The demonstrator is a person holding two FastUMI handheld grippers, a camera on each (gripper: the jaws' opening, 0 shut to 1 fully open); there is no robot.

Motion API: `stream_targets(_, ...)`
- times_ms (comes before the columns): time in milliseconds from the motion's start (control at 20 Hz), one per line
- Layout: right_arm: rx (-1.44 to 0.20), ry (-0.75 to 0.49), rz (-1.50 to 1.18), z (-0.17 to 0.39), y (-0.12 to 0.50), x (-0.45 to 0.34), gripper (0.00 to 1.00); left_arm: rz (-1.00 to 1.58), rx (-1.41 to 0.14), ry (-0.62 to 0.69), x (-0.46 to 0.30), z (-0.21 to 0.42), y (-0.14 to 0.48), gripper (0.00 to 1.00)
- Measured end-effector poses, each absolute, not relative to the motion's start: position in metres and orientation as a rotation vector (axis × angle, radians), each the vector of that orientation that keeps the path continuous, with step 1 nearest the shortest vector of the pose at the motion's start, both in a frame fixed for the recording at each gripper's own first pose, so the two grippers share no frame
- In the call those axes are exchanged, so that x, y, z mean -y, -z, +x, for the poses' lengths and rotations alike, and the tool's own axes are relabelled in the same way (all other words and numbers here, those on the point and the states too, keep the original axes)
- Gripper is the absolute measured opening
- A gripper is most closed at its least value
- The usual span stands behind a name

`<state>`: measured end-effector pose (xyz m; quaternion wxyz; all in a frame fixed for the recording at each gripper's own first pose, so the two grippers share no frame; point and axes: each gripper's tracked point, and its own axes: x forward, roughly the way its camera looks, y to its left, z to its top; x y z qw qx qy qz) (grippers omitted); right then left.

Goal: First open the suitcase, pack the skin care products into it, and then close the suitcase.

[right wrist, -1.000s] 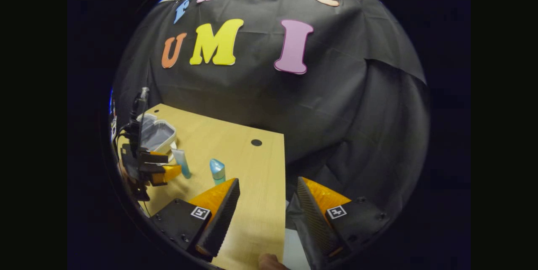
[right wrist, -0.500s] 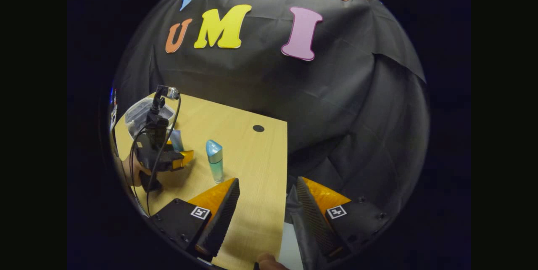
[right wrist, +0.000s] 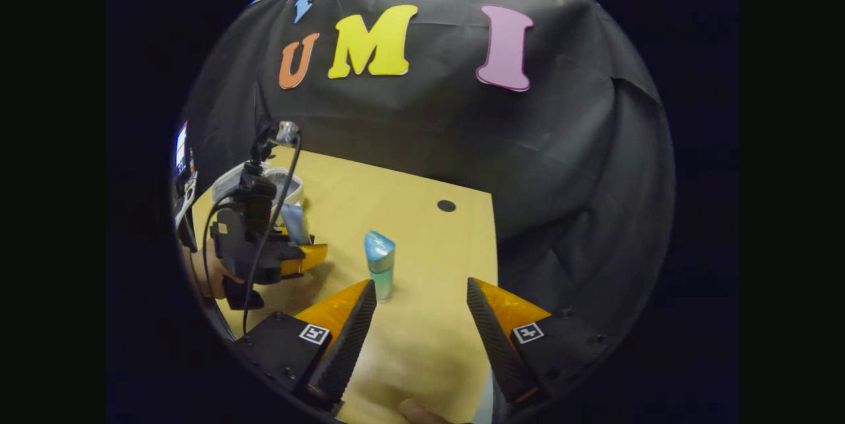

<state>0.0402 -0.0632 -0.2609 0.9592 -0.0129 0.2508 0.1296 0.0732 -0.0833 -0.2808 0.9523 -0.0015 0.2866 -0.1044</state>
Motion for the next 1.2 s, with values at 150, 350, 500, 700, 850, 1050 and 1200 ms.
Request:
stream_targets(150,-0.531,-0.294,-0.001,0.060,0.284,0.033,0.82,-0.024,-0.576,0.200,0.075,0.052,0.251,0.47)
stream_targets(350,-0.550,-0.291,0.011,0.090,0.320,0.008,0.83,-0.054,-0.581,0.173,0.059,0.019,0.217,0.47)
stream_targets(500,-0.554,-0.300,0.018,0.107,0.342,-0.005,0.82,-0.060,-0.576,0.139,0.039,-0.003,0.193,0.47)
stream_targets(700,-0.544,-0.303,0.027,0.115,0.359,-0.014,0.77,-0.082,-0.571,0.081,0.005,-0.020,0.169,0.47)
stream_targets(850,-0.551,-0.278,0.035,0.118,0.366,-0.016,0.63,-0.083,-0.559,0.047,-0.016,-0.027,0.161,0.47)
stream_targets(1050,-0.546,-0.251,0.049,0.118,0.366,-0.012,0.36,-0.067,-0.570,0.048,-0.025,-0.030,0.161,0.47)
stream_targets(1200,-0.565,-0.245,0.044,0.104,0.359,-0.010,0.36,-0.079,-0.568,0.046,-0.039,-0.031,0.159,0.46)
